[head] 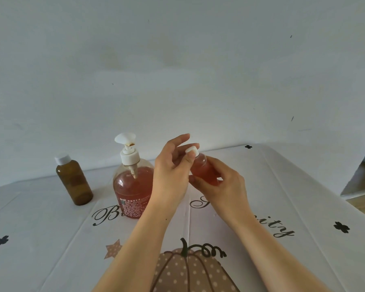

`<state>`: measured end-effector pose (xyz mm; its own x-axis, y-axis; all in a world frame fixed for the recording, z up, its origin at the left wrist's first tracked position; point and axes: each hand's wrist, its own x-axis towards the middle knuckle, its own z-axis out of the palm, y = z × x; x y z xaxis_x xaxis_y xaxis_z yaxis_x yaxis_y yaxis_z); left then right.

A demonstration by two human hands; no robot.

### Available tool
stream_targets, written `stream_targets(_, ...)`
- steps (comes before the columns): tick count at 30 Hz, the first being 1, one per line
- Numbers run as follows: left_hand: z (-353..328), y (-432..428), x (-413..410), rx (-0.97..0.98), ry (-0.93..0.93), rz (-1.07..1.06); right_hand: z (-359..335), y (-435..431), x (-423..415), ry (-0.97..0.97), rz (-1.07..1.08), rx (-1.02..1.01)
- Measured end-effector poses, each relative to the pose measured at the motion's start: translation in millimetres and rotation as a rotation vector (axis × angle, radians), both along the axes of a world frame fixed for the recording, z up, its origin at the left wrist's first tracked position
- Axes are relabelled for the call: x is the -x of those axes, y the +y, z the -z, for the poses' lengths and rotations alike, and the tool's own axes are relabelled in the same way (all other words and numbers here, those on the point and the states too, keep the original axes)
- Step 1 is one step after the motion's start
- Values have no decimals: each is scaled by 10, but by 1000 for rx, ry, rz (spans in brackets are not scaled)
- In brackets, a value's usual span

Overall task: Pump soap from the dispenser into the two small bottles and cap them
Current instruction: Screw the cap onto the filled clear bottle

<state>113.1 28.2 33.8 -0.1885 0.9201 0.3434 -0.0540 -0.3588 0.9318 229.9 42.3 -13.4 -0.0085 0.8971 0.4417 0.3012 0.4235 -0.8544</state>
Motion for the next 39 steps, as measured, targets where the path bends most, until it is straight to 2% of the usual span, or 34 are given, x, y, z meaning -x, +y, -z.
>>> stream_targets(5, 16, 8, 10, 16, -1, -85, -8, -13, 7, -18, -8, -7)
stream_targets(10, -1, -2, 3, 33, -75, 1, -16, -7, 1, 10, 18, -1)
stream_targets(16, -13, -22, -4, 30, -111, -28, -31, -25, 16, -16, 11, -7)
stream_targets(24, 11, -1, -26, 108, -16, -68, -34, -32, 18, -40, 27, -21)
stream_targets(28, -19, -14, -25, 86, -31, -49, -58, -26, -9, -31, 3, 37)
stream_targets(31, -30, -25, -10, 74, -1, -29, -97, -25, -51, 18, -74, 108)
stream_targets(36, -51, -42, 27, 81, 11, -14, -160, -42, -137, 201, -351, 271)
stream_targets(39, -48, -38, 41, 95, 20, -19, -197, -45, -179, 190, -405, 312)
